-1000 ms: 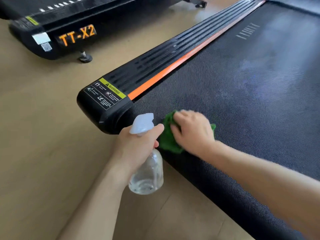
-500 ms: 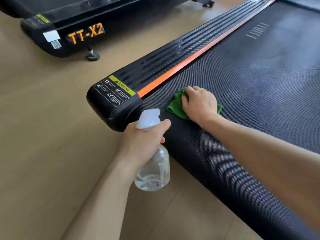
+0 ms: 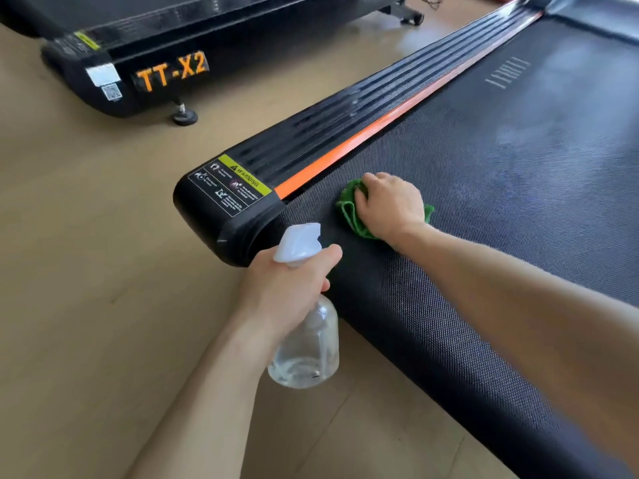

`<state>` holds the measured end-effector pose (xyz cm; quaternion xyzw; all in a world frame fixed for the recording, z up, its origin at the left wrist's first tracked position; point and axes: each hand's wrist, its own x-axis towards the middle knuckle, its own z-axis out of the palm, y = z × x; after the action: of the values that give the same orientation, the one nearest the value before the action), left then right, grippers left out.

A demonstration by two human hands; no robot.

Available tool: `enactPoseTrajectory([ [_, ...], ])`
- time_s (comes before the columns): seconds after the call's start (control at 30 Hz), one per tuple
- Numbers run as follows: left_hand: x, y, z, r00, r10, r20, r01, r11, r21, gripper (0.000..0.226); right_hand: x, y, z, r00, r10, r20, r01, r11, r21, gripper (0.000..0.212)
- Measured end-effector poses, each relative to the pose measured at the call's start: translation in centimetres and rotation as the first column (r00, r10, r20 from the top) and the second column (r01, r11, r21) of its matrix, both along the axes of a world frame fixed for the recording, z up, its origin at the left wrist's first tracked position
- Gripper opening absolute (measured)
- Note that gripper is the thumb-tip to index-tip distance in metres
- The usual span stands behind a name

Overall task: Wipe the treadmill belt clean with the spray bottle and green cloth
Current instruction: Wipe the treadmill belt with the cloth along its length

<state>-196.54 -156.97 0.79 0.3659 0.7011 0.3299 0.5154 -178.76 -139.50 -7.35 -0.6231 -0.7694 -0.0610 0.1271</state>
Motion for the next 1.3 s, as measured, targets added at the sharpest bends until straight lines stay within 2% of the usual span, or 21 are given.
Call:
enactPoseTrajectory([
  [0.07,-0.5,-0.1,0.0,1.000,0.018,0.000,-0.018,1.000,0.015,0.033,-0.6,-1.1,0.2,1.000,-0.008,-0.008,0.008,1.000,0.018,0.028],
  [0.2,-0.7,-0.2,-0.2,0.999,0.036,-0.013,-0.035,0.999,0.031,0.041,-0.2,-10.4,0.2,0.958,0.283,-0.038,-0.283,0.959,0.015,0.025],
  [0.27,-0.5,-0.3,-0.2,1.000,0.009,-0.014,-0.009,0.999,0.036,0.047,0.4,-13.9,0.4,0.895,0.444,0.041,-0.442,0.896,-0.047,0.023],
  [0.33,-0.4,-0.3,-0.3,1.000,-0.016,-0.014,0.017,0.999,0.048,0.051,0.9,-14.6,0.2,0.819,0.563,0.110,-0.557,0.827,-0.078,0.023],
  [0.4,-0.4,-0.2,-0.3,0.999,-0.015,-0.030,0.016,0.999,0.049,0.049,0.8,-12.4,0.4,0.798,0.597,0.084,-0.592,0.802,-0.077,0.025],
  [0.47,-0.3,-0.3,-0.3,0.999,-0.006,-0.041,0.008,0.999,0.045,0.046,-0.1,-9.0,0.4,0.837,0.544,0.053,-0.543,0.839,-0.043,0.028],
  [0.57,-0.2,-0.3,-0.2,1.000,-0.003,-0.029,0.005,0.999,0.043,0.049,-1.5,-3.4,0.2,0.987,0.163,0.007,-0.163,0.987,0.008,0.029],
  [0.63,-0.1,-0.2,-0.4,0.999,-0.007,-0.032,0.009,0.999,0.048,0.050,-2.3,-2.3,-0.2,1.000,0.007,-0.014,-0.006,0.999,0.035,0.028],
  [0.7,0.4,-0.2,-0.1,0.998,-0.028,-0.048,0.030,0.999,0.045,0.046,-2.4,-4.7,-0.1,0.999,0.040,-0.033,-0.039,0.998,0.039,0.027],
  [0.8,1.0,0.0,0.0,0.998,-0.036,-0.050,0.039,0.998,0.057,0.044,-0.7,-11.5,0.1,0.962,0.264,-0.070,-0.262,0.964,0.035,0.026],
  [0.9,1.2,0.0,-0.1,0.999,-0.037,-0.004,0.037,0.997,0.070,0.049,1.5,-15.8,0.2,0.858,0.512,0.038,-0.510,0.859,-0.057,0.022],
  [0.97,0.9,0.0,-0.2,1.000,-0.024,0.020,0.022,0.997,0.076,0.050,2.2,-14.4,0.2,0.794,0.604,0.077,-0.599,0.797,-0.073,0.022],
  [1.03,0.5,0.1,-0.5,1.000,-0.010,0.026,0.008,0.997,0.077,0.051,1.3,-11.1,0.4,0.837,0.546,0.047,-0.545,0.838,-0.033,0.024],
  [1.07,0.4,0.1,-0.7,1.000,-0.005,0.025,0.003,0.997,0.074,0.051,0.6,-9.2,0.5,0.889,0.457,0.005,-0.457,0.889,0.002,0.024],
  [1.13,0.0,0.2,-0.8,0.999,0.008,0.036,-0.011,0.997,0.080,0.049,-0.3,-5.1,0.8,0.983,0.180,-0.030,-0.181,0.984,-0.003,0.025],
  [1.2,-0.1,0.3,-1.0,0.999,0.022,0.038,-0.025,0.996,0.087,0.049,-0.9,-3.4,0.4,0.999,0.009,-0.045,-0.009,1.000,-0.004,0.025],
  [1.23,-0.2,0.4,-1.0,0.999,0.024,0.039,-0.028,0.996,0.085,0.051,-0.9,-3.9,0.3,0.998,0.004,-0.059,-0.003,1.000,0.011,0.024],
  [1.3,-0.1,0.3,-0.8,0.999,0.016,0.041,-0.020,0.996,0.082,0.055,-0.3,-7.4,0.0,0.990,0.113,-0.082,-0.110,0.993,0.034,0.022],
])
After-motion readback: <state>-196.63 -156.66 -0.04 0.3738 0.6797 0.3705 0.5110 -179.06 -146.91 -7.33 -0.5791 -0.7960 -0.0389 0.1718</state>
